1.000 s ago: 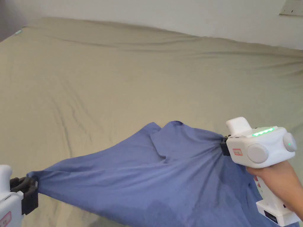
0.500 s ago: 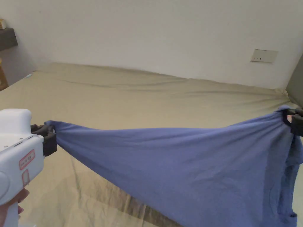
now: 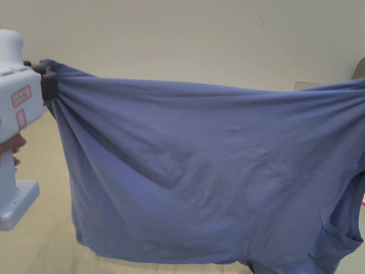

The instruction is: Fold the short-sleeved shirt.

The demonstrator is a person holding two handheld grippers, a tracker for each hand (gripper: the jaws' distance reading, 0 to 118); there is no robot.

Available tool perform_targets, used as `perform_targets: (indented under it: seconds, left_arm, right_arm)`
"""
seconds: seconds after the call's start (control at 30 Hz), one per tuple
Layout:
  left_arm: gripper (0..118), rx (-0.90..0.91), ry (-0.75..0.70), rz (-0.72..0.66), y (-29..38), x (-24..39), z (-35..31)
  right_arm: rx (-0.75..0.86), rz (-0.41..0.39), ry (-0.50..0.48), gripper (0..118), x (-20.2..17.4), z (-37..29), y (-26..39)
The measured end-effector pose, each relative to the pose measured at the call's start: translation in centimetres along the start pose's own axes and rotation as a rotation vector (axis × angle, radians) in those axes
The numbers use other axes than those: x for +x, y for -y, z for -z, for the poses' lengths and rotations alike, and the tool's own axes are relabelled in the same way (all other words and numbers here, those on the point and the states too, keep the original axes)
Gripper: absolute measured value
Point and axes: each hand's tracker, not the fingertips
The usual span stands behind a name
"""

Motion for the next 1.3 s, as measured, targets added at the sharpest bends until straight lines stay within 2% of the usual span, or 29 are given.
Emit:
perform_targets:
  seconds: [0.2,0.33,0.47,0.57,0.67,0.73,0.93,1.03,1.17,1.27,1.3]
  left_arm:
    - [10,0.051,-0.027,0.035,-4.4,-2.2,2.5]
    - [10,0.064,-0.065,0.076,-6.2,-3.6,5.0]
    - [10,0.055,-0.074,0.083,-7.3,-5.3,8.3]
    - [10,0.05,-0.084,0.089,-7.3,-4.8,8.0]
    - [10,0.04,-0.084,0.084,-7.4,-4.4,8.2]
    - [10,0.028,-0.083,0.086,-7.7,-4.0,9.7]
    - [10,0.016,-0.078,0.082,-8.6,-3.3,15.1]
    - [10,0.013,-0.079,0.116,-9.1,-2.6,18.4]
    - [10,-0.011,-0.079,0.116,-9.2,-1.5,23.0]
    - [10,-0.011,-0.101,0.114,-9.2,-0.5,26.4]
    - [10,-0.018,-0.173,0.111,-9.3,-0.6,26.9]
  right_arm:
    - [0.05,-0.018,0.006,3,-0.7,1.1,-2.0]
    - [0.067,0.009,-0.019,3,-1.0,2.4,-3.3]
    - [0.096,-0.024,-0.013,3,-1.5,4.2,-4.7]
    - [0.118,-0.053,-0.003,3,-1.8,6.2,-5.7]
    - [0.124,-0.082,0.015,3,-2.1,8.7,-6.8]
    - [0.119,-0.085,0.019,3,-2.0,10.6,-7.4]
    - [0.135,-0.163,0.063,3,-2.0,16.7,-9.0]
    - [0.1,-0.144,0.069,3,-1.3,20.3,-9.7]
    - [0.083,-0.169,0.101,3,-0.9,25.0,-10.5]
    - [0.074,-0.189,0.115,3,-1.4,27.2,-10.7]
    - [0.071,-0.2,0.123,3,-1.5,28.1,-10.6]
